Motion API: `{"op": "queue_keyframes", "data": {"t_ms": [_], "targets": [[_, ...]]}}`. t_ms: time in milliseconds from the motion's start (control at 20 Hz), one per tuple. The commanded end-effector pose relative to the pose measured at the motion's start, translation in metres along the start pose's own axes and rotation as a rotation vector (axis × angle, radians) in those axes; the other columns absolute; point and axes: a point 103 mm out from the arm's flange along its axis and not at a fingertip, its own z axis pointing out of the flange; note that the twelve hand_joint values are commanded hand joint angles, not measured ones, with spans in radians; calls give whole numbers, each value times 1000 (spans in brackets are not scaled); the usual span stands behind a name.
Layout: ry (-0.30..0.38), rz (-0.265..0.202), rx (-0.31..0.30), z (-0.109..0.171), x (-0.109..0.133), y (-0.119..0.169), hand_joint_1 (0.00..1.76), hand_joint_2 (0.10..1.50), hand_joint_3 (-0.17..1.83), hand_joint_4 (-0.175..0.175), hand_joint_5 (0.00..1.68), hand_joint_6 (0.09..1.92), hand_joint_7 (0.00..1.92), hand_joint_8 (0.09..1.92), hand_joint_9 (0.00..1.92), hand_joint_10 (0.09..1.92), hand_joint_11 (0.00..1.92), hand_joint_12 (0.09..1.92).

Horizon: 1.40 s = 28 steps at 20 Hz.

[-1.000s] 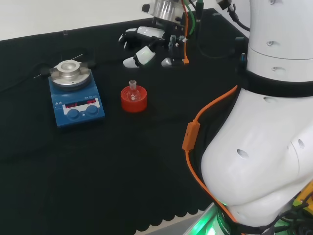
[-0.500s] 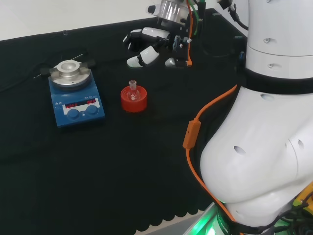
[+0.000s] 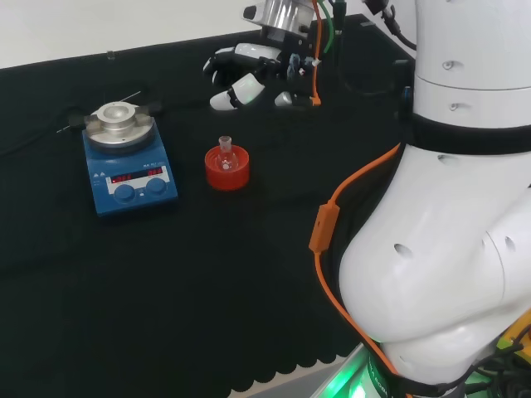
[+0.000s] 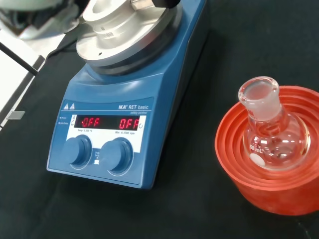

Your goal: Pick up the round-bottom flask.

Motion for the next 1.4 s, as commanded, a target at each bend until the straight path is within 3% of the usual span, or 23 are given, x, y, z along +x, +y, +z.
{"op": "queue_keyframes", "data": {"t_ms": [50,350,800,1050,1400], "targets": [[0,18,23,-9,6,7,784,422,807,-167,262,621,426,890,382,910,61,1510],[48,48,17,-17,8,10,794,421,809,-167,279,640,455,896,410,915,70,1513],[59,47,34,-5,7,15,804,419,815,-170,291,689,494,889,461,905,98,1509],[82,40,-2,-3,1,10,806,418,818,-171,288,718,508,885,480,899,114,1506],[39,17,-44,-3,-8,5,808,418,819,-171,280,737,510,883,469,892,109,1503]]}}
